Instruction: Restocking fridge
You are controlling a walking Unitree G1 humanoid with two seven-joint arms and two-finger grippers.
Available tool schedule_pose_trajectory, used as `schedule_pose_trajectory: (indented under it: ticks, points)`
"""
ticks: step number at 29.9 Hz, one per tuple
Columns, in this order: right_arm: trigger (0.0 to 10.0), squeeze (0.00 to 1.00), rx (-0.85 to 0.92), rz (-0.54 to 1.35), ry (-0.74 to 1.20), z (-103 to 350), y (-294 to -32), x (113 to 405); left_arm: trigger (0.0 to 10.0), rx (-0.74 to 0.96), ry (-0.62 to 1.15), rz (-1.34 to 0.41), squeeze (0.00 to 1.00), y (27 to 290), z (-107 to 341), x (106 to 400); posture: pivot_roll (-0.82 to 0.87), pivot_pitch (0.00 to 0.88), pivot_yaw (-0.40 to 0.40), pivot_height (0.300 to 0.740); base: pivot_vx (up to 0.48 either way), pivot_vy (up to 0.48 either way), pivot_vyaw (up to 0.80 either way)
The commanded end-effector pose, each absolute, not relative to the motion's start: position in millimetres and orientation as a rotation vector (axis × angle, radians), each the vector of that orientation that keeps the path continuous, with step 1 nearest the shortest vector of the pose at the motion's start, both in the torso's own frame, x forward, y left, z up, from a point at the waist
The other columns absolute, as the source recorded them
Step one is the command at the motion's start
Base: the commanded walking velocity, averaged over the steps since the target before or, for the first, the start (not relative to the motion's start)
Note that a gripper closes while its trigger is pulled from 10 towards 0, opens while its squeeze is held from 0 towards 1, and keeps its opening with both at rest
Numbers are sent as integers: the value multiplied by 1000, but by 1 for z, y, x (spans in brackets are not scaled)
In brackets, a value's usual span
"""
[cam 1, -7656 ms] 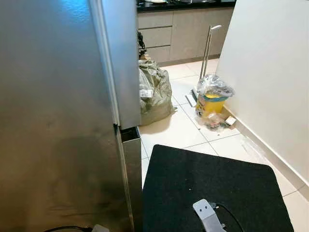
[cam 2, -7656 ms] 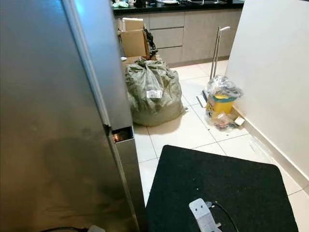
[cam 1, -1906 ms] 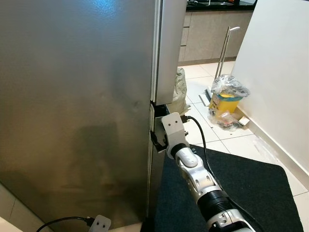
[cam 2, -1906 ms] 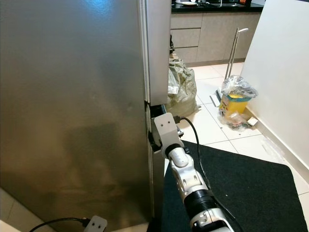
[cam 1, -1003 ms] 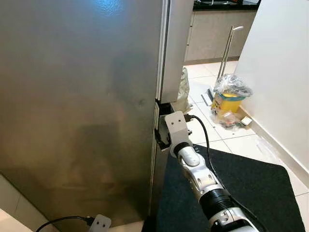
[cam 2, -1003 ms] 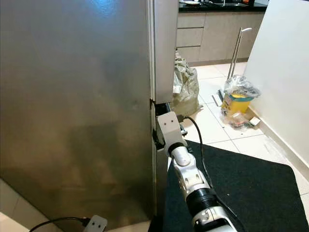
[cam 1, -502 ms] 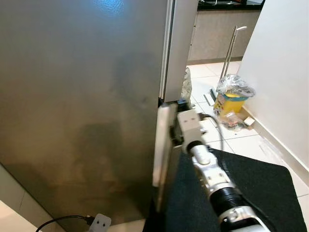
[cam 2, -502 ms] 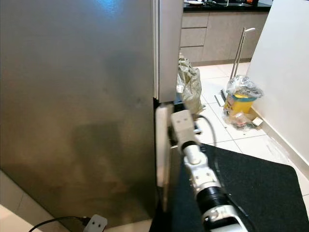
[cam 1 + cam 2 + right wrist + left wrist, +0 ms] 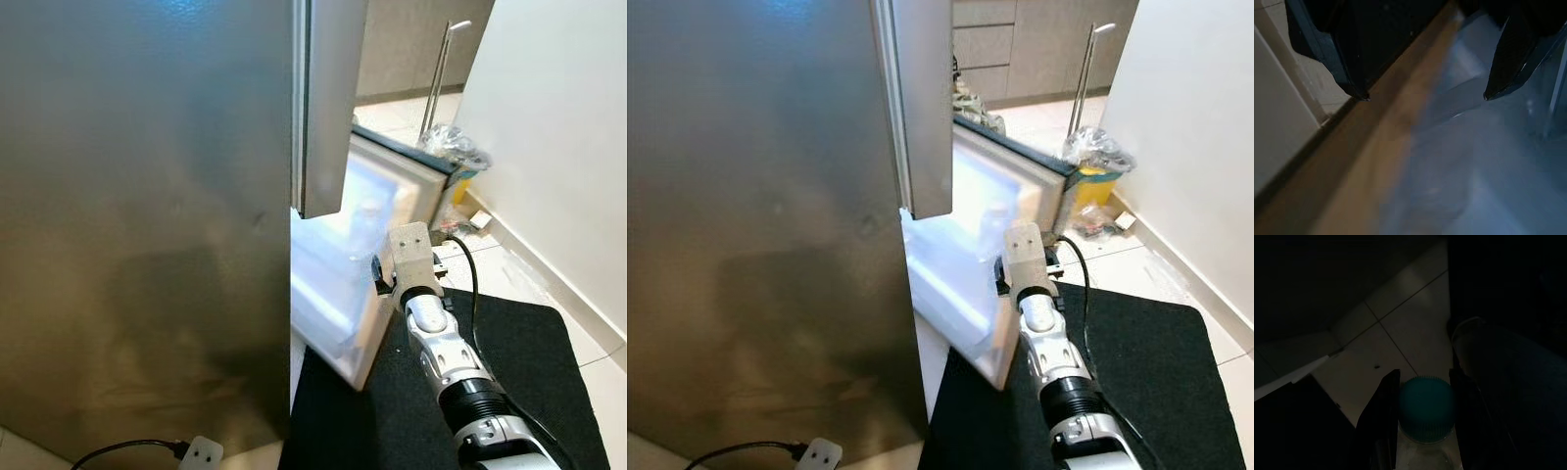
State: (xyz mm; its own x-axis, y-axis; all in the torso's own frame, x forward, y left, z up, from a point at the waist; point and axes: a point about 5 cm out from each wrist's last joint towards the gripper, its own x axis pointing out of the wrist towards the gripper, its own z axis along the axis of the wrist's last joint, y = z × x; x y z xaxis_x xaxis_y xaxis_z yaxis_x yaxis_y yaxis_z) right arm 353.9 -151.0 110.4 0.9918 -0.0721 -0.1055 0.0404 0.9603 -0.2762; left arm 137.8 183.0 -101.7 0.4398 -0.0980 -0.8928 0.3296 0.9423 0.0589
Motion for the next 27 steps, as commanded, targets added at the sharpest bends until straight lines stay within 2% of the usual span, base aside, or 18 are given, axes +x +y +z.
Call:
schedule_pose_trajectory:
  ticks: [1, 13, 16, 20, 22, 23, 26, 27]
  points:
    - [10000, 0, -275, -55, 152, 98, -152, 349, 10000, 221, 1186, -298, 0, 179, -111, 113, -40, 40, -14, 740, 0, 0, 0]
    - [10000, 0, -363, -20, 267, 55, -162, 330, 10000, 218, 1186, -295, 0, 179, -111, 112, -40, 36, -14, 740, 0, 0, 0]
    - [10000, 0, -417, 12, 429, 12, -177, 301, 10000, 211, 1176, -297, 0, 178, -110, 115, -40, 34, -15, 740, 0, 0, 0]
    - [10000, 0, -430, 16, 472, 2, -181, 292, 10000, 211, 1174, -298, 0, 178, -110, 115, -40, 34, -15, 740, 0, 0, 0]
    - [10000, 0, -462, 45, 622, -28, -194, 261, 10000, 212, 1171, -298, 0, 178, -110, 116, -37, 32, -14, 740, 0, 0, 0]
    - [10000, 0, -462, 45, 622, -28, -194, 261, 10000, 212, 1171, -298, 0, 178, -110, 116, -37, 32, -14, 740, 0, 0, 0]
    - [10000, 0, -460, 94, 780, -57, -205, 222, 10000, 223, 1173, -301, 0, 179, -110, 117, -35, 28, -13, 740, 0, 0, 0]
    - [10000, 0, -460, 94, 780, -57, -205, 222, 10000, 223, 1173, -301, 0, 179, -110, 117, -35, 28, -13, 740, 0, 0, 0]
